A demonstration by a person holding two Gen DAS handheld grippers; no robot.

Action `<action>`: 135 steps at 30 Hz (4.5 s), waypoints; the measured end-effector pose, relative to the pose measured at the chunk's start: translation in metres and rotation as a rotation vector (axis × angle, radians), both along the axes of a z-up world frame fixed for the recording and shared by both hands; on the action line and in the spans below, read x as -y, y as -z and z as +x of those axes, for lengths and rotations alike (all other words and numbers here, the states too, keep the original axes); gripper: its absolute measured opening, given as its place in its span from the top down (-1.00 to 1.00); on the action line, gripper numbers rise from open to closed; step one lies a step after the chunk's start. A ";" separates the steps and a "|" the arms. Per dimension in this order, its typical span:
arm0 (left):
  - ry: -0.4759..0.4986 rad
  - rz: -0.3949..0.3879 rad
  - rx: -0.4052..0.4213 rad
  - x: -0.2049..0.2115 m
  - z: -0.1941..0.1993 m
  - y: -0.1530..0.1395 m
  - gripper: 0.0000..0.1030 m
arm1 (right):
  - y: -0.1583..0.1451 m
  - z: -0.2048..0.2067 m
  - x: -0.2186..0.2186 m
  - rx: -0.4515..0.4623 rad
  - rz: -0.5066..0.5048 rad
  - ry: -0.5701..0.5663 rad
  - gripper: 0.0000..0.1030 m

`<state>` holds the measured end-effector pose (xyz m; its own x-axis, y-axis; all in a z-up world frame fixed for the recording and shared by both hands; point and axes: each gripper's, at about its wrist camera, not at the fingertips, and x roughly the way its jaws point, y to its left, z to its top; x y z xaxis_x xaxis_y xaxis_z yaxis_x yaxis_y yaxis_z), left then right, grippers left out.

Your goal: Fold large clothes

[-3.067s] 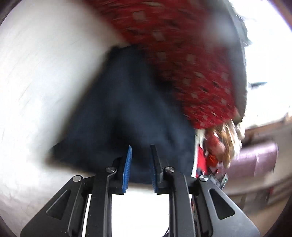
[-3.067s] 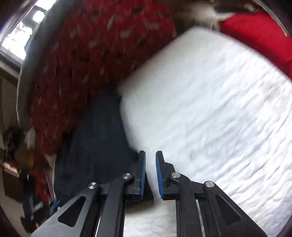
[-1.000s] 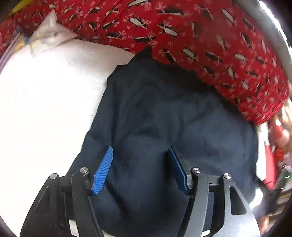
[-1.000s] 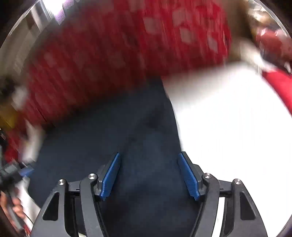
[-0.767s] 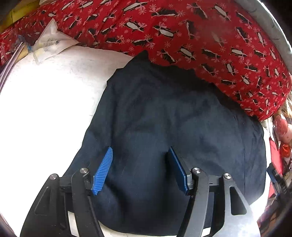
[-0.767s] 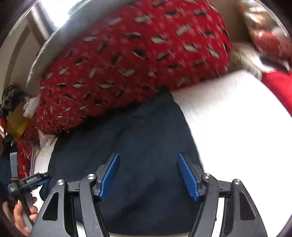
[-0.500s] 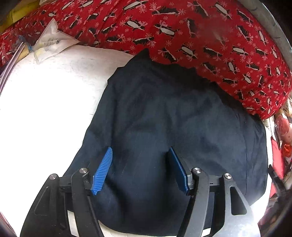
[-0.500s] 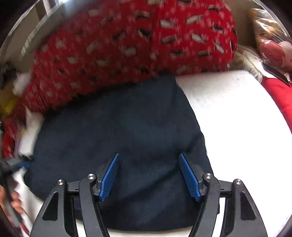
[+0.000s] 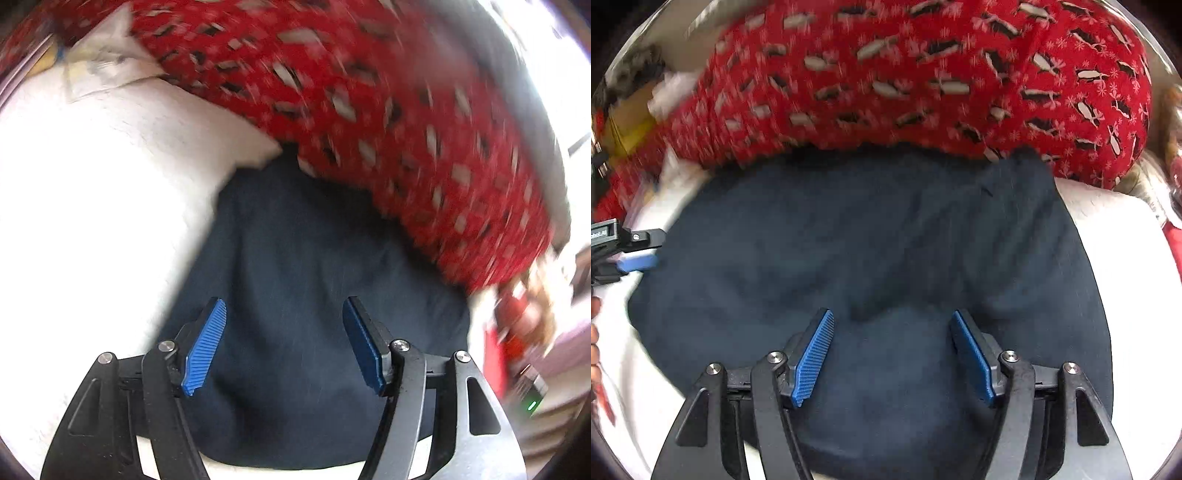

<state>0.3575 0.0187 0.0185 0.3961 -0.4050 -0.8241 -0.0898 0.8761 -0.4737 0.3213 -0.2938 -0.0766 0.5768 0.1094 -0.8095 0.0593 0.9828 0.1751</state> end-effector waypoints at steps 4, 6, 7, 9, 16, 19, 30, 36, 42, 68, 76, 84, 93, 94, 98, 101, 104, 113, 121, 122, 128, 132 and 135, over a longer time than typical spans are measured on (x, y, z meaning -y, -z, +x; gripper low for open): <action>-0.061 -0.047 -0.023 -0.029 0.013 -0.002 -0.26 | -0.012 0.001 -0.006 0.076 0.123 0.025 -0.31; -0.081 -0.069 -0.042 -0.038 0.016 0.005 -0.26 | -0.009 0.009 -0.013 0.077 0.141 0.017 -0.32; -0.097 -0.089 -0.054 -0.043 0.018 0.010 -0.26 | -0.006 0.012 -0.013 0.064 0.139 0.007 -0.32; -0.123 -0.123 -0.084 -0.053 0.020 0.021 -0.26 | 0.015 0.020 -0.025 -0.040 0.121 -0.038 -0.33; -0.102 -0.224 -0.127 -0.066 0.026 0.047 -0.26 | 0.006 -0.004 -0.005 0.045 0.126 0.008 -0.33; -0.085 -0.273 -0.188 -0.058 0.028 0.062 -0.26 | 0.021 -0.002 0.009 0.001 0.107 0.016 -0.34; 0.071 -0.234 -0.219 -0.011 0.029 0.063 -0.44 | 0.022 0.021 -0.003 -0.030 0.044 -0.005 -0.31; 0.205 -0.151 -0.143 0.027 0.019 0.040 0.59 | 0.034 0.029 -0.014 -0.058 -0.022 -0.016 -0.37; 0.192 -0.191 -0.061 0.042 0.015 0.006 0.68 | 0.036 0.029 -0.013 -0.043 -0.017 -0.020 -0.38; 0.344 -0.269 0.060 0.210 -0.023 -0.058 0.69 | 0.029 -0.061 0.070 0.036 0.032 0.026 -0.26; 0.424 -0.190 -0.059 0.278 -0.033 -0.011 0.63 | 0.040 -0.069 0.080 0.091 0.117 0.029 -0.28; 0.446 -0.259 -0.132 0.271 -0.047 -0.012 0.34 | 0.042 -0.067 0.081 0.098 0.119 0.017 -0.30; 0.305 -0.329 -0.040 0.164 -0.056 -0.036 0.12 | 0.024 -0.078 0.115 0.033 0.191 0.069 -0.29; 0.280 -0.330 -0.070 0.156 -0.055 -0.027 0.12 | 0.020 -0.082 0.127 0.022 0.183 0.114 -0.29; 0.243 -0.394 -0.154 0.147 -0.053 0.004 0.13 | 0.000 -0.097 0.183 0.057 0.273 0.344 -0.32; 0.259 -0.388 -0.147 0.155 -0.058 0.010 0.13 | -0.023 -0.091 0.195 0.146 0.411 0.324 -0.33; 0.267 -0.384 -0.142 0.158 -0.058 0.008 0.13 | -0.032 -0.067 0.172 0.149 0.539 0.152 -0.50; 0.290 -0.373 -0.177 0.160 -0.063 0.023 0.12 | -0.004 -0.064 0.148 0.099 0.503 0.080 0.81; 0.309 -0.371 -0.191 0.163 -0.064 0.027 0.12 | 0.029 -0.074 0.183 -0.033 0.571 0.156 0.32; 0.312 -0.374 -0.177 0.163 -0.061 0.023 0.12 | 0.018 -0.075 0.189 -0.010 0.556 0.168 0.29; 0.315 -0.340 -0.140 0.181 -0.038 0.011 0.12 | -0.037 -0.034 0.211 0.131 0.487 0.279 -0.20; 0.334 -0.272 -0.115 0.197 -0.033 0.013 0.12 | -0.027 0.034 0.192 0.041 0.468 0.243 -0.20; 0.343 -0.282 -0.114 0.197 -0.030 0.017 0.12 | 0.000 0.065 0.177 -0.084 0.351 0.240 0.50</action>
